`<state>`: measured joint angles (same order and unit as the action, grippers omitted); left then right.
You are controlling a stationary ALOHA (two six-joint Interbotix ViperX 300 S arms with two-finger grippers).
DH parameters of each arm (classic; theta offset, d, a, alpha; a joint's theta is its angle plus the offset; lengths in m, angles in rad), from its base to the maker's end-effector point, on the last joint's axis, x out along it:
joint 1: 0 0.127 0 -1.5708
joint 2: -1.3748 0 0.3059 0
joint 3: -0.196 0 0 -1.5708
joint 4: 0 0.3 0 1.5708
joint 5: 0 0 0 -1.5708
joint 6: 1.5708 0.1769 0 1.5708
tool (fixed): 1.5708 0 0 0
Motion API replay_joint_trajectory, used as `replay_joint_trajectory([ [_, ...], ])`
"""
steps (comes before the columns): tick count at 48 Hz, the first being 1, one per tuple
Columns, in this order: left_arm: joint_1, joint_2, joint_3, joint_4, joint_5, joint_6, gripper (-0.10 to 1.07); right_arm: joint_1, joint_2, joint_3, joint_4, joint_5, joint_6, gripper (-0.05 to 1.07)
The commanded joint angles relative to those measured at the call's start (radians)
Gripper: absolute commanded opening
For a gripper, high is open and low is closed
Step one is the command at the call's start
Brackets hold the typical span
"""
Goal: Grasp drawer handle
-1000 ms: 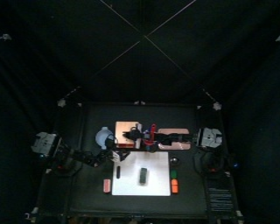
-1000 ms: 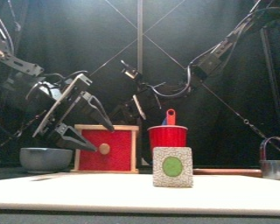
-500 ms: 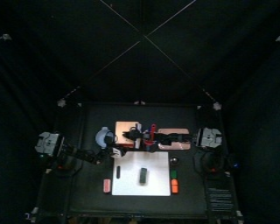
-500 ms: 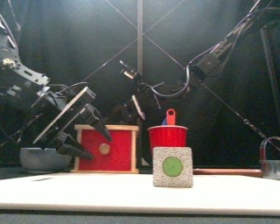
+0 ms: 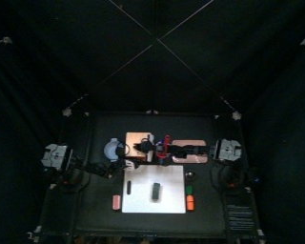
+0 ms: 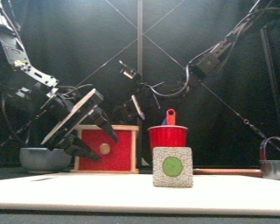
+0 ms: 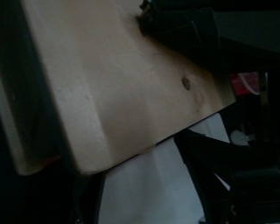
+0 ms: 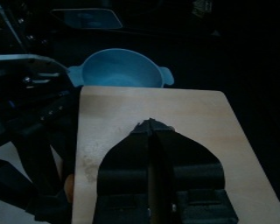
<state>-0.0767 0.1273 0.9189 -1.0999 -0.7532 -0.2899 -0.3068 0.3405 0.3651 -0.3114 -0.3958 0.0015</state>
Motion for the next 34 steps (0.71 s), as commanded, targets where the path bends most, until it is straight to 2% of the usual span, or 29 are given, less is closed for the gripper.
replay_joint_trajectory([
  [1, 0.02, -0.002, -0.026, 0.0, -0.011, 0.003, 0.9, 0.005, -0.018, -0.012, 0.0, 0.011, 0.002, 0.04],
  [16, 0.021, -0.002, -0.018, -0.023, -0.009, -0.002, 0.78, 0.005, -0.018, -0.012, 0.002, 0.018, 0.003, 0.04],
  [34, 0.02, -0.035, -0.014, -0.032, 0.003, -0.009, 0.78, 0.008, -0.015, -0.012, 0.002, 0.034, 0.005, 0.04],
])
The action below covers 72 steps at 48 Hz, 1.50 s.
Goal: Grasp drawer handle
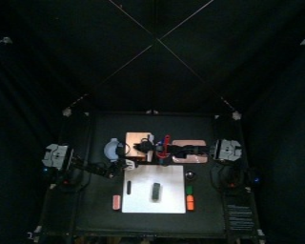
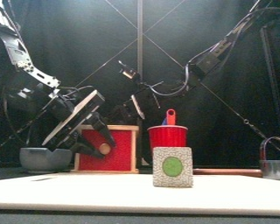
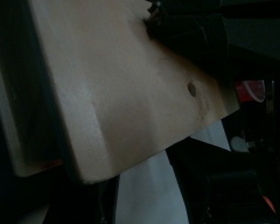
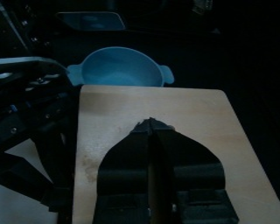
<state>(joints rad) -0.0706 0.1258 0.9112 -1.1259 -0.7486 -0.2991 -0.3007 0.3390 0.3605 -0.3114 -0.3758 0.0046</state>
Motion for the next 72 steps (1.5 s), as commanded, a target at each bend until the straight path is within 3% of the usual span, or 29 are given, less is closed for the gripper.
replay_joint_trajectory([
  [1, 0.015, -0.04, -0.006, -0.008, 0.0, 0.0, 0.78, 0.002, -0.012, -0.008, 0.0, 0.015, 0.002, 0.04],
  [9, 0.015, -0.075, 0.006, -0.015, 0.011, -0.055, 0.78, 0.003, -0.011, -0.008, 0.0, 0.025, 0.002, 0.04],
  [19, 0.014, -0.048, 0.02, -0.009, 0.009, -0.124, 0.78, 0.005, -0.008, -0.011, 0.0, 0.026, 0.0, 0.04],
  [58, 0.014, 0.0, -0.002, 0.017, 0.005, -0.129, 0.76, 0.005, 0.006, -0.018, 0.0, 0.026, 0.002, 0.04],
  [72, 0.014, 0.0, 0.002, 0.018, 0.006, -0.129, 0.69, 0.006, 0.006, -0.018, 0.0, 0.04, 0.003, 0.04],
])
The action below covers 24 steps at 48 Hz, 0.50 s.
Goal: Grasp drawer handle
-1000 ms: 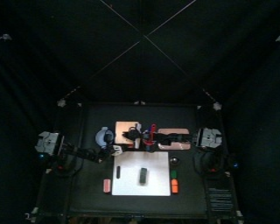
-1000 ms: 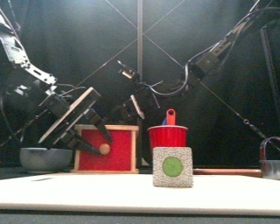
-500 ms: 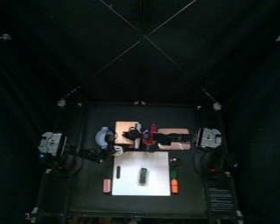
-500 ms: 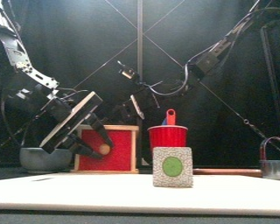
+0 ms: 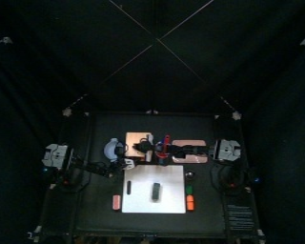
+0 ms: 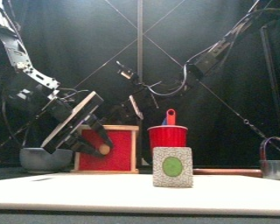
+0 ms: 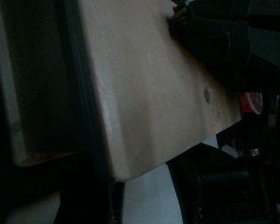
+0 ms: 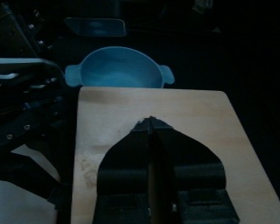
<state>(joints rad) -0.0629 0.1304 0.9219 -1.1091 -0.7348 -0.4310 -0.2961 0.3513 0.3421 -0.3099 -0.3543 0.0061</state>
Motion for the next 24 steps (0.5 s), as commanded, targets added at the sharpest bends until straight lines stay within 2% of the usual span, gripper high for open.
replay_joint_trajectory([
  [1, 0.006, -0.005, -0.011, 0.002, -0.009, 0.003, 0.68, 0.002, -0.006, 0.0, -0.002, 0.018, 0.002, 0.04],
  [14, -0.012, -0.014, -0.008, 0.0, 0.008, 0.0, 0.68, 0.002, -0.006, -0.003, -0.002, 0.029, 0.0, 0.04],
  [24, -0.067, -0.018, -0.015, -0.003, 0.038, 0.0, 0.68, -0.003, -0.006, -0.003, -0.002, 0.044, -0.002, 0.04],
])
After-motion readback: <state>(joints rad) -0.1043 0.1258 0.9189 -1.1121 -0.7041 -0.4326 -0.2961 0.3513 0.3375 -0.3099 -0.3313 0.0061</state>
